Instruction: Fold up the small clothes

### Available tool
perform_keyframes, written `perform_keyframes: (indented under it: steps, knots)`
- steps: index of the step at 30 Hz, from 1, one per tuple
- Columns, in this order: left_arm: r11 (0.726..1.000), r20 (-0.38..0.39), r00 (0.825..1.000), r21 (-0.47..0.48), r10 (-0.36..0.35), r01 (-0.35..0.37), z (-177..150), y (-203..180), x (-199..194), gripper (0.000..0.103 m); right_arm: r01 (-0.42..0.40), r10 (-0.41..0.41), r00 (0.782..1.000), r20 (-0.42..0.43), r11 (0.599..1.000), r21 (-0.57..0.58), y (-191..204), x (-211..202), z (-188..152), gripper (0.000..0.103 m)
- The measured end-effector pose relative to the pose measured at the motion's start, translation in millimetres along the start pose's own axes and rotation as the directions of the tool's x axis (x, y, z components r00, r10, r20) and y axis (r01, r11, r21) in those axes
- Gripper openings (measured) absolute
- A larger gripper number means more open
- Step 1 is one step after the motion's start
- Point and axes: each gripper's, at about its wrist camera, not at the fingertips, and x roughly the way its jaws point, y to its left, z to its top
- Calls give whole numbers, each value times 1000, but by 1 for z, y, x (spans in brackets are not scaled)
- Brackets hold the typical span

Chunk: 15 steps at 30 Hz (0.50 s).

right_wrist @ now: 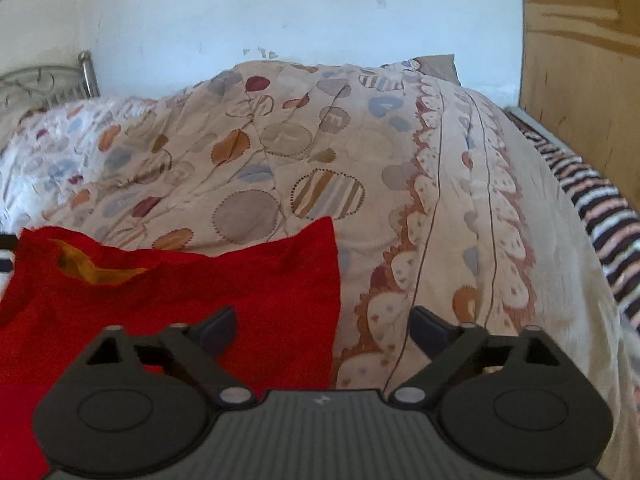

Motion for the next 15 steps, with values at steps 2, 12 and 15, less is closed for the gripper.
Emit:
perform_keyframes:
  steps: [2, 12, 15]
  knots:
    - [998, 20, 1000, 63, -21, 20, -12, -3, -13, 102, -31, 31, 999, 22, 999, 12, -2, -16, -11, 102]
    - [977, 56, 998, 211, -30, 17, -107, -12, -74, 98, -156, 135, 976, 171, 981, 113, -3, -107, -75, 103]
    - [990, 71, 997, 141, 14, -24, -128, -8, -88, 81, -201, 160, 962, 221, 963, 179, -5, -123, -94, 97]
